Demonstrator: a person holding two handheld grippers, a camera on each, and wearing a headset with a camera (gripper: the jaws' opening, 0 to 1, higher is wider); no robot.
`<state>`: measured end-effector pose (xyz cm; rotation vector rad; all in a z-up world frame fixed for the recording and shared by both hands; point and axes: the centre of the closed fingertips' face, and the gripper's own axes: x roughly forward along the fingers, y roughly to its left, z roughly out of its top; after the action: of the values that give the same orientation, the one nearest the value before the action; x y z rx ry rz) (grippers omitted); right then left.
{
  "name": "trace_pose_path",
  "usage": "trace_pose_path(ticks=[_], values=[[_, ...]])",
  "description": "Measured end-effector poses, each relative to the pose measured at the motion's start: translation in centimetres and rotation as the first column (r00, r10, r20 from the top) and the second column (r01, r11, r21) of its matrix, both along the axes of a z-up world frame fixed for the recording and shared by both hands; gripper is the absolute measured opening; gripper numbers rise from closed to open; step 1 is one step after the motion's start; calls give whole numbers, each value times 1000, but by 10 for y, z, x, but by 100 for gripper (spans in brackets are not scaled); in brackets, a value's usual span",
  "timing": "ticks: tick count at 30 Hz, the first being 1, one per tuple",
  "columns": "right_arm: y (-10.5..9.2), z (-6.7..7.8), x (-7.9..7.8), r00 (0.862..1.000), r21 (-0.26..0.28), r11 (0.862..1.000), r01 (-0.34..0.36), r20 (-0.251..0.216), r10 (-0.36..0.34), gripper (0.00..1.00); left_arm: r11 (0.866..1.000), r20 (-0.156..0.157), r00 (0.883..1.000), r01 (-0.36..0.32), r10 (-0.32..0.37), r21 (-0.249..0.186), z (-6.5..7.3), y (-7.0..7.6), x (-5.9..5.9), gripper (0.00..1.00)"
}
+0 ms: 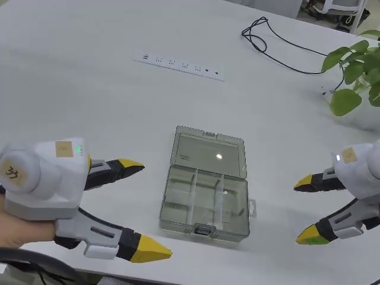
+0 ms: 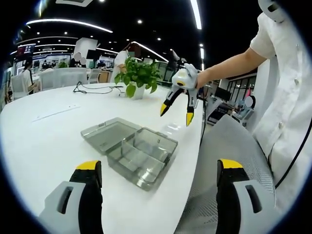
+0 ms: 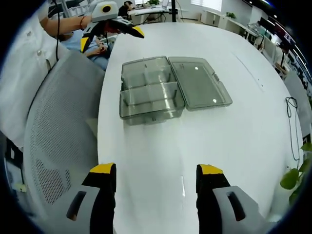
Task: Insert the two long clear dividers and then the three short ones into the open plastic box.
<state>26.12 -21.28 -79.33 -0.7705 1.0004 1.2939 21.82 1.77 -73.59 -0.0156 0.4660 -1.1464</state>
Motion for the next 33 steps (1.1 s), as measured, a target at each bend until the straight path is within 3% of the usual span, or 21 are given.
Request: trace_pose_path(ticks=[3,13,23,33], values=[[-16,-18,4,1000,-21,1000,-8,-2,8,68,1000,-3,1000,4,-4,8,-2,1,-1,100],[-40,-46,11,997,-117,990,-76,16,79,61,999,-8,1000,8,-8,39,-7,3,0,100],[-50,-60,14,994,-159,981,-107,14,111,53,999,-13,1000,5,-4,40,-7,4,3,100],[-53,-62,15,992,-169,979,-114,31,121,44,999,-19,1000,0,1,35,-8,5,3,100]])
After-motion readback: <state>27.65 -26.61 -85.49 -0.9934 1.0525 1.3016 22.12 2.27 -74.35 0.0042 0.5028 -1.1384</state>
